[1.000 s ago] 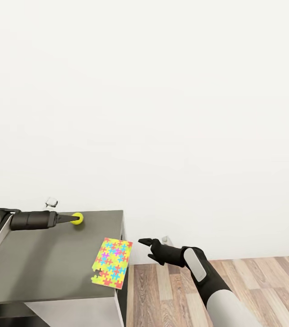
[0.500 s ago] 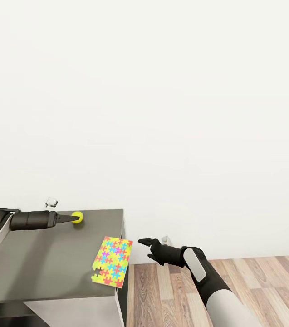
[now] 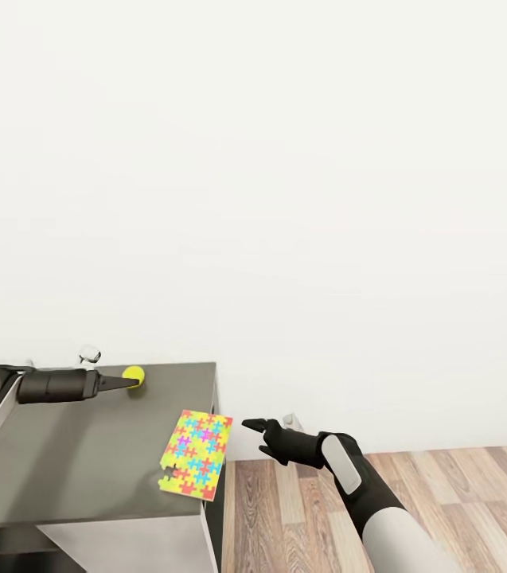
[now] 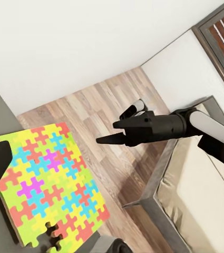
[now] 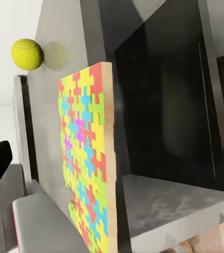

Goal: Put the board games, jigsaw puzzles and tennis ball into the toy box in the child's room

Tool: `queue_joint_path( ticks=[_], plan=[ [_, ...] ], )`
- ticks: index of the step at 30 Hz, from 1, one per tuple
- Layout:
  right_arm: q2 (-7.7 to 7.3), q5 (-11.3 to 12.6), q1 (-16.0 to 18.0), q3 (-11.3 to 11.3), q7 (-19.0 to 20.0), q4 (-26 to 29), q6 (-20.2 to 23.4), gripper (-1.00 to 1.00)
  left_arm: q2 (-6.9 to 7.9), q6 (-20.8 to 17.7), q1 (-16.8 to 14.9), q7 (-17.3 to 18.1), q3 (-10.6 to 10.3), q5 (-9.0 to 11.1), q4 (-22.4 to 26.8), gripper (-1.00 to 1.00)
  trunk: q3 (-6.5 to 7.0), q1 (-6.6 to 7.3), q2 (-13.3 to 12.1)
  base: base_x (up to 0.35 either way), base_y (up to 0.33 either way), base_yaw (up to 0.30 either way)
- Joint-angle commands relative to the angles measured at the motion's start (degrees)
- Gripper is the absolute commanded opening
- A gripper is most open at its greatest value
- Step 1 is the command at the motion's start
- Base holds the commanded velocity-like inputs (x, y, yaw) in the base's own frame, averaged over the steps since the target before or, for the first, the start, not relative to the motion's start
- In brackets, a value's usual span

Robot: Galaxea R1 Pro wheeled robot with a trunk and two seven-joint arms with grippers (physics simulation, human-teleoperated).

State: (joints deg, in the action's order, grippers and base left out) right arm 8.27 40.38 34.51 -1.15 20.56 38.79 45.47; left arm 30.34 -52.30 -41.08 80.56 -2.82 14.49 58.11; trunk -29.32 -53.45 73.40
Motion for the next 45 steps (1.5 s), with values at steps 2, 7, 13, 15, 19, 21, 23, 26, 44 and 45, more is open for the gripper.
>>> queue_joint_path(
  ticks=[2, 7, 13, 15, 19, 21, 23, 26, 44, 45],
  plan=[
    [-0.07, -0.1, 0.0, -0.1, 1.8, 0.0, 0.2, 1.0, 0.07, -0.6, -0.1, 0.0, -0.2, 0.3, 0.0, 1.0, -0.42, -0.45, 0.9, 0.0, 0.0, 0.0],
    [-0.16, -0.7, 0.0, 0.0, 8.9, -0.1, 0.0, 1.0, 0.07, -0.6, -0.1, 0.0, -0.2, 0.3, 0.0, 1.0, -1.32, -1.54, 2.9, 0.0, 0.0, 0.0],
    [-0.18, -0.8, 0.0, 0.1, 12.1, -0.2, -0.1, 1.0, 0.02, -0.6, 0.0, 0.0, -0.2, 0.3, 0.0, 1.0, -2.4, -2.86, 5.3, 0.0, 0.0, 0.0],
    [-0.18, -0.9, 0.0, 0.1, 12.4, -0.2, -0.1, 1.0, 0.0, -0.6, 0.0, 0.0, -0.2, 0.3, 0.0, 1.0, -2.76, -3.3, 6.1, 0.0, 0.0, 0.0],
    [-0.18, -0.9, 0.0, 0.1, 12.5, -0.2, -0.1, 1.0, 0.05, -0.6, 0.0, 0.0, -0.2, 0.3, 0.0, 1.0, -3.48, -4.18, 7.7, 0.0, 0.0, 0.0],
    [-0.18, -0.9, 0.0, 0.1, 12.5, -0.2, -0.1, 1.0, 0.06, -0.6, 0.0, 0.0, -0.2, 0.3, 0.0, 1.0, -3.84, -4.62, 8.5, 0.0, 0.0, 0.0],
    [-0.18, -0.9, 0.0, 0.1, 12.6, -0.2, -0.1, 1.0, 0.06, -0.6, 0.0, 0.0, -0.2, 0.3, 0.0, 1.0, -4.19, -5.06, 9.3, 0.0, 0.0, 0.0],
    [-0.18, -0.9, 0.0, 0.1, 12.6, -0.2, -0.2, 1.0, 0.01, -0.6, 0.0, 0.0, -0.2, 0.3, 0.0, 1.0, -4.73, -5.72, 10.5, 0.0, 0.0, 0.0],
    [-0.18, -0.9, 0.0, 0.1, 13.0, -0.2, -0.2, 1.0, 0.05, -0.6, 0.0, 1.9, -0.3, 0.1, 0.0, 1.0, -5.63, -6.82, 12.5, 0.0, 0.0, 0.0],
    [-0.18, -0.9, 0.0, 0.1, 13.0, -0.2, -0.2, 1.0, 0.05, -0.6, 0.0, 2.3, -0.3, 0.0, 0.0, 1.0, -5.63, -6.82, 12.5, 0.0, 0.0, 0.0]
  ],
)
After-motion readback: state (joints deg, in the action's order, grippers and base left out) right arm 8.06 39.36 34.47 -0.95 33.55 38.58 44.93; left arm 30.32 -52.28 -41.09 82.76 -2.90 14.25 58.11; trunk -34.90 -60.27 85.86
